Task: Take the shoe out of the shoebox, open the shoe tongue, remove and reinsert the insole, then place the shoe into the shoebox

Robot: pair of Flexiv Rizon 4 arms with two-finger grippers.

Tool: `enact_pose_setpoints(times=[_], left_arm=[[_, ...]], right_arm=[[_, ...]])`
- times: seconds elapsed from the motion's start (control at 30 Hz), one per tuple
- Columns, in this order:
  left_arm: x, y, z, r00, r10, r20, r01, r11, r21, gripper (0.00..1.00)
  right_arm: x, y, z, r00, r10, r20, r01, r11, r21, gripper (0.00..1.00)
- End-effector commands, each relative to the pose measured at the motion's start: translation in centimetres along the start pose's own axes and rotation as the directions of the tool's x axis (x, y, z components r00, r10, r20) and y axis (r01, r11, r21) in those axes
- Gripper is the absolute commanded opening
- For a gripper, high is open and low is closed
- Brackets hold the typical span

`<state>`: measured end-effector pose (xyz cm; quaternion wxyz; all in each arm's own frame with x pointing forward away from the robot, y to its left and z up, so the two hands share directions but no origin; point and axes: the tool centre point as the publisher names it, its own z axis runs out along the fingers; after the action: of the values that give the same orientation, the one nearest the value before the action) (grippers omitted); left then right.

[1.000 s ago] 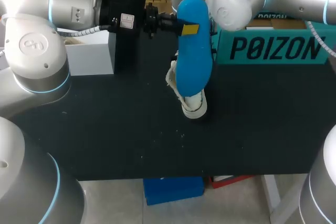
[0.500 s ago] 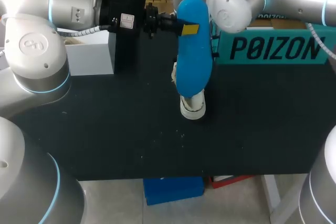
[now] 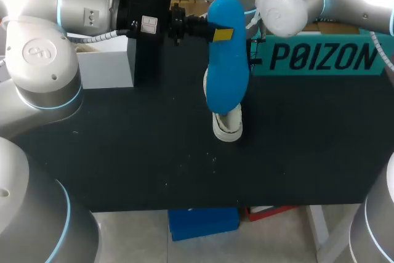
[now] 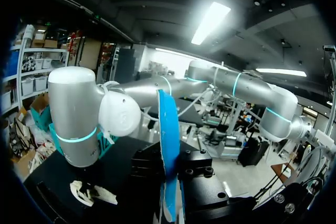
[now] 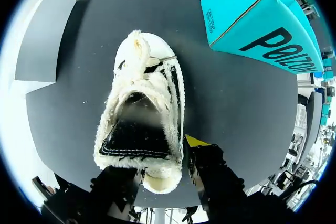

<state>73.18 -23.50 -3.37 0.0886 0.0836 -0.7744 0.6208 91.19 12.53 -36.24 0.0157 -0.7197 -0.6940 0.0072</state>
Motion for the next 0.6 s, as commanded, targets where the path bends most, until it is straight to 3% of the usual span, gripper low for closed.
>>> enact_pose_setpoints(times=[0.03, 0.17, 0.33, 0.43, 0.47, 0.6], left_arm=[[0.0, 0.1, 0.1, 1.0, 0.002, 0.002, -0.002, 1.0, 0.002, 0.0], [0.0, 0.1, 0.1, 1.0, 0.002, 0.002, -0.002, 1.0, 0.002, 0.0], [0.0, 0.1, 0.1, 1.0, 0.002, 0.002, -0.002, 1.0, 0.002, 0.0], [0.0, 0.1, 0.1, 1.0, 0.002, 0.002, -0.002, 1.0, 0.002, 0.0], [0.0, 0.1, 0.1, 1.0, 0.002, 0.002, -0.002, 1.0, 0.002, 0.0], [0.0, 0.1, 0.1, 1.0, 0.002, 0.002, -0.002, 1.0, 0.002, 0.0]], right_arm=[[-2.5, -0.2, -2.0, 0.991, 0.01, -0.136, -0.011, 1.0, -0.003, 1.0], [-3.0, 0.0, -3.6, 0.971, 0.01, -0.24, -0.009, 1.0, 0.008, 1.0], [-3.5, 0.2, -5.4, 0.904, -0.007, -0.427, 0.016, 1.0, 0.018, 1.0], [-3.4, 0.1, -6.9, 0.839, -0.083, -0.538, 0.061, 0.996, -0.058, 1.0], [-3.4, 0.0, -7.3, 0.837, -0.116, -0.535, 0.081, 0.993, -0.09, 1.0], [-3.4, 0.0, -7.3, 0.837, -0.116, -0.535, 0.081, 0.993, -0.09, 1.0]])
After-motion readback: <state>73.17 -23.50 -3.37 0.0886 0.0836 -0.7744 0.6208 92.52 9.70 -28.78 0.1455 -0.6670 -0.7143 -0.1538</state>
